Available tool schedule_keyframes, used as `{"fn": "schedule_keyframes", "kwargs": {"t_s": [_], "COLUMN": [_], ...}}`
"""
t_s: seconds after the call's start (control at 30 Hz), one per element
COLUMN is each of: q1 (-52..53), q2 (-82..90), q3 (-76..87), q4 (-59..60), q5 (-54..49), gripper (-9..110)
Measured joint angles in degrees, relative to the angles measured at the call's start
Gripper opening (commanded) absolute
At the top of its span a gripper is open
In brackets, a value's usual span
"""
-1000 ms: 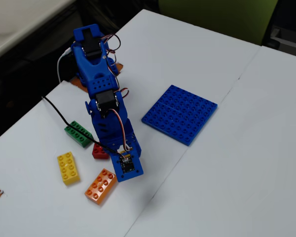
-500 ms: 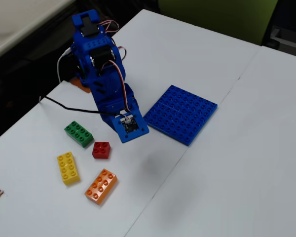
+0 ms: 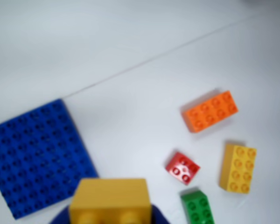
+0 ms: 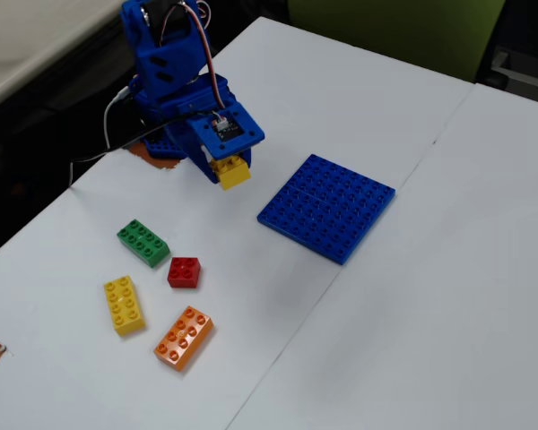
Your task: Pick up the 2x2 yellow block and go up the 8x8 blue block.
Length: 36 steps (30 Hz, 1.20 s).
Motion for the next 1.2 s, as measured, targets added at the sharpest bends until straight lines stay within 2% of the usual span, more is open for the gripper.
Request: {"fn": "schedule_keyframes", "kwargs": {"t_s": [0.73,1.2], "q1": [-21.88,-25.58], "q2": [2.90,-10.72], "q3": [5.54,2.81], "q4": [0.09,-0.35], "q5": [-0.18,-0.09], "gripper": [0,0]}}
